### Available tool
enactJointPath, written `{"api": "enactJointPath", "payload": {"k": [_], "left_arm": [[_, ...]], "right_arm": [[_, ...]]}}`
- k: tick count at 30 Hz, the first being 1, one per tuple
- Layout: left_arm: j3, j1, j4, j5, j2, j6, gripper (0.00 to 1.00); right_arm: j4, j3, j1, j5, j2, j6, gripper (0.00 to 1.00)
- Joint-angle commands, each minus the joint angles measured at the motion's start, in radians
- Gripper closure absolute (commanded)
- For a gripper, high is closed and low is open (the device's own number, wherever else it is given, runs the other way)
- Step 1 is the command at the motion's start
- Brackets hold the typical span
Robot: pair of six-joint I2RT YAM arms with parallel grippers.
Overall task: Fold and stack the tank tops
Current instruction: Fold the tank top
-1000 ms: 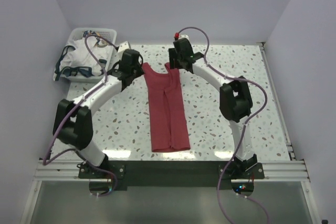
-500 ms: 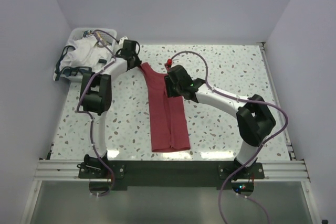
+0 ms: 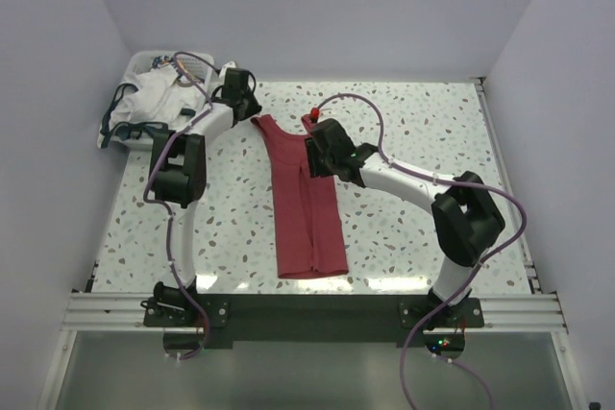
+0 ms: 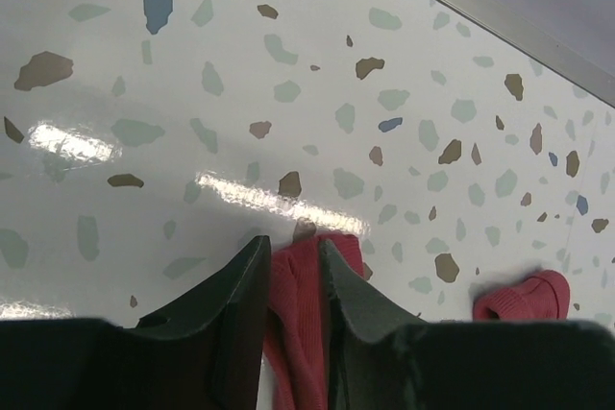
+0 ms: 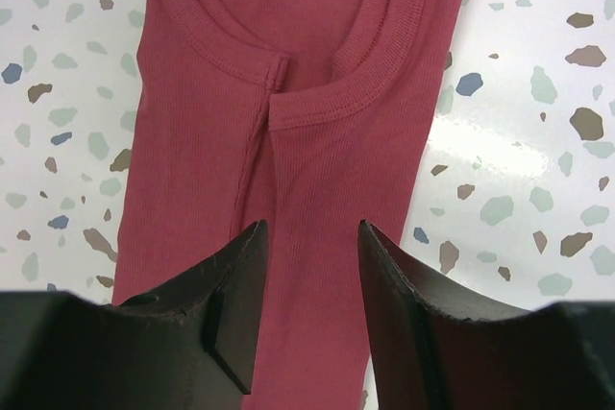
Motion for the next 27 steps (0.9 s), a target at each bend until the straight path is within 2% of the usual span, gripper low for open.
{"api": "enactJointPath", "payload": {"k": [1,3,8,9,11,12,13,15,16,17,18,20,21,24,27], "left_arm": [[-0.02,0.008,0.032,-0.045,-0.043,-0.022,0.69],[-0.064,0.013,0.052,-0.094,-0.072,-0.033,0.68],[-0.084,0.033,0.006,-0.076,-0.114,-0.038,0.64],[-0.138,0.033,0.016,-0.07,-0.14,-0.036,0.59],[-0.231,0.027,0.083,-0.005,-0.255,-0.055,0.56],[-0.346,0.016,0.107,0.01,-0.354,-0.068,0.53],[-0.398,-0.002,0.119,-0.005,-0.403,-0.069,0.52],[-0.556,-0.09,0.093,-0.054,-0.509,-0.072,0.48],[-0.621,-0.123,0.093,-0.072,-0.622,-0.078,0.48],[-0.758,-0.192,0.084,-0.1,-0.681,-0.094,0.48],[-0.831,-0.229,0.087,-0.111,-0.803,-0.133,0.48],[-1.016,-0.344,0.067,-0.146,-0.911,-0.171,0.48],[-1.061,-0.384,0.043,-0.151,-0.997,-0.218,0.48],[-1.214,-0.51,-0.003,-0.12,-1.121,-0.323,0.48],[-1.284,-0.626,-0.065,-0.139,-1.186,-0.41,0.48]], "right_arm": [[0.028,0.034,0.009,0.012,-0.006,-0.008,0.54],[0.02,0.029,0.024,0.018,-0.016,-0.014,0.54],[-0.009,-0.067,0.053,0.056,-0.095,-0.013,0.53],[-0.015,-0.111,0.053,0.062,-0.134,-0.001,0.53],[-0.038,-0.161,0.053,0.091,-0.179,0.042,0.52],[-0.055,-0.207,0.053,0.104,-0.231,0.076,0.52],[-0.088,-0.228,0.053,0.11,-0.259,0.091,0.52],[-0.107,-0.32,0.053,0.078,-0.332,0.124,0.52],[-0.122,-0.354,0.053,0.057,-0.408,0.157,0.52],[-0.13,-0.424,0.053,0.003,-0.444,0.174,0.52],[-0.136,-0.461,0.055,-0.025,-0.478,0.193,0.52],[-0.152,-0.53,0.055,-0.077,-0.579,0.243,0.5],[-0.158,-0.588,0.055,-0.117,-0.616,0.271,0.49],[-0.141,-0.694,0.058,-0.21,-0.723,0.329,0.44],[-0.087,-0.767,0.061,-0.247,-0.765,0.386,0.43]]}}
